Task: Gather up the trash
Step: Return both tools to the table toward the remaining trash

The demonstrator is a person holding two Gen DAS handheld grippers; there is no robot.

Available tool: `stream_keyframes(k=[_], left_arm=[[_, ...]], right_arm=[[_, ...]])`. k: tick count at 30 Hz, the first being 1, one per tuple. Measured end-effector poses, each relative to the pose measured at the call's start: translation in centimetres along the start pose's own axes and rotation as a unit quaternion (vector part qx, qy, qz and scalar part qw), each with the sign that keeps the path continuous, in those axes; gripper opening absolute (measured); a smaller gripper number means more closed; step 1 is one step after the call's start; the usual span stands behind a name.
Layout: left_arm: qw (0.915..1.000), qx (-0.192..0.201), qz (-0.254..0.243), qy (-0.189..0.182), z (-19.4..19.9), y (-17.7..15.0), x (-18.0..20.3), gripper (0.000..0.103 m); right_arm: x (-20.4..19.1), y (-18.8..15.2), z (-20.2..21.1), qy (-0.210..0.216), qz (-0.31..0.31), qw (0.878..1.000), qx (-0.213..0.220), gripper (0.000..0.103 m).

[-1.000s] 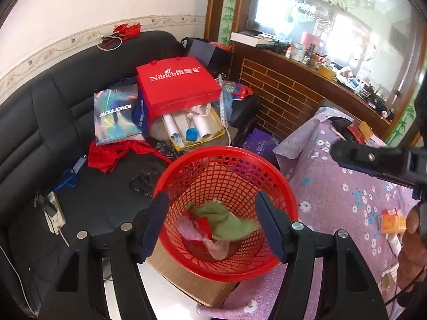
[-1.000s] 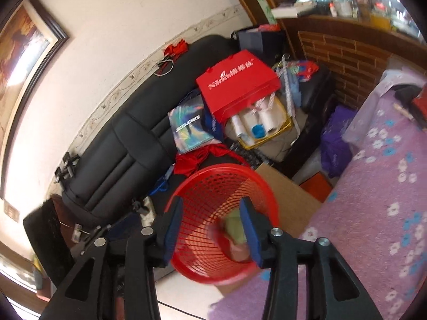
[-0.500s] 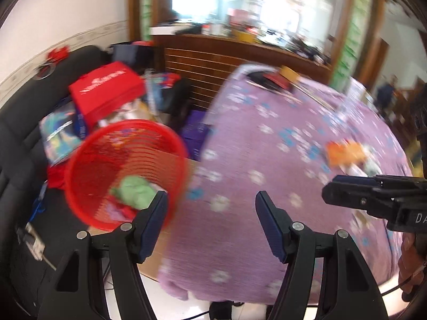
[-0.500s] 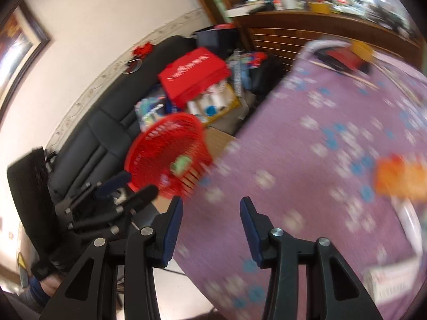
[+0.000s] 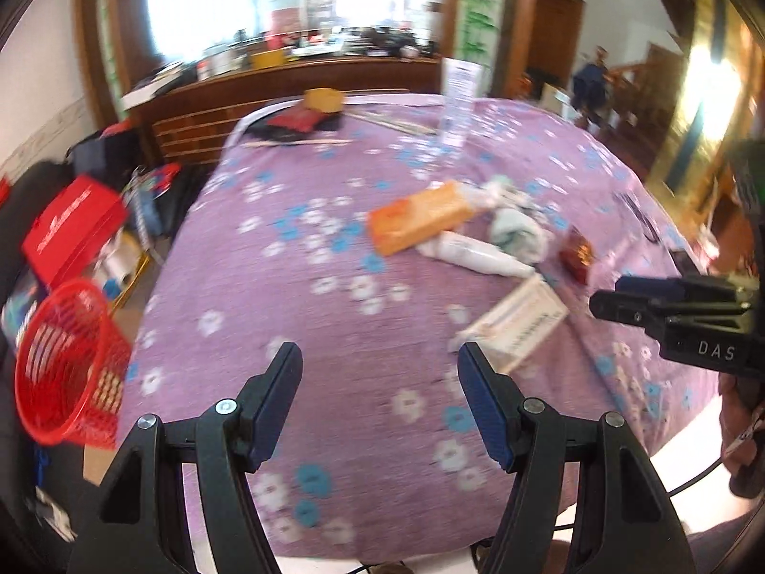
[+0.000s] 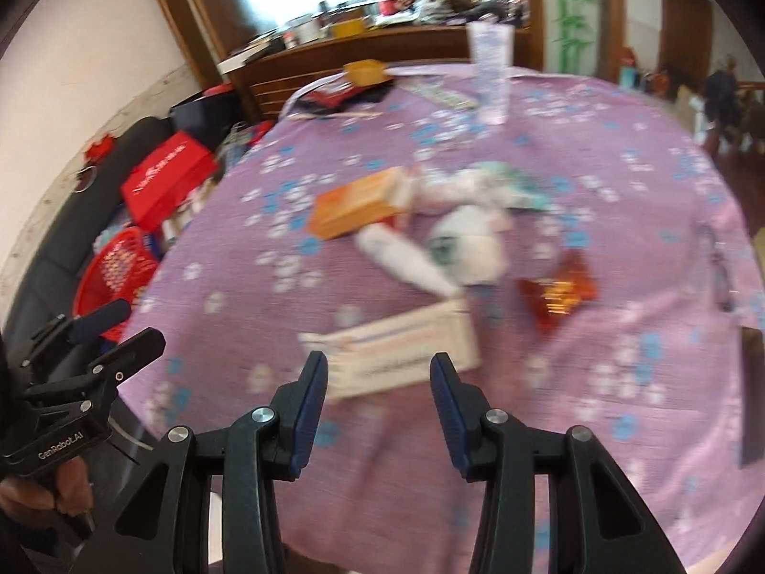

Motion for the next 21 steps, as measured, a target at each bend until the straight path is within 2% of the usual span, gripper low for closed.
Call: stream_keyframes(k=[5,9,13,21], left_arm=[[0.9977,-0.015,-0.064,-0.017,-2.2,0.7,4.8,0.068],[0.9914,-0.027,-0.124,-0.03,-4.2,0.7,7.7,0.074],[0.9833,-0.046,-0.173,-0.034,-6.4,0.2,9.4,0.074],[0.9707,-0.09,-0.22,-0.034,-11.3,-0.6,10.0,0.074]], right_arm=[[3.5,0.3,1.4,-0.04,0.018,0.999,0.016,0.053],[6.2,0.3,2.2,-0.063,0.015,0.998,0.024,0.053],[8.2,0.1,2.5,-0.072,0.001,0.997,0.024,0.053],[10.4,-0.4,3.1,-0.087,-0.024,0.996,0.025,0.053]])
Point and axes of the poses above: each gripper's, at about its wrist camera, not at the fingertips, and z roughly against the way its jaws point, x to its right, y to its top, the point moved 10 cm from there along -z, roughly the way its jaws point, and after that the axes turned 6 degrees about x, right-handed, at the moved point
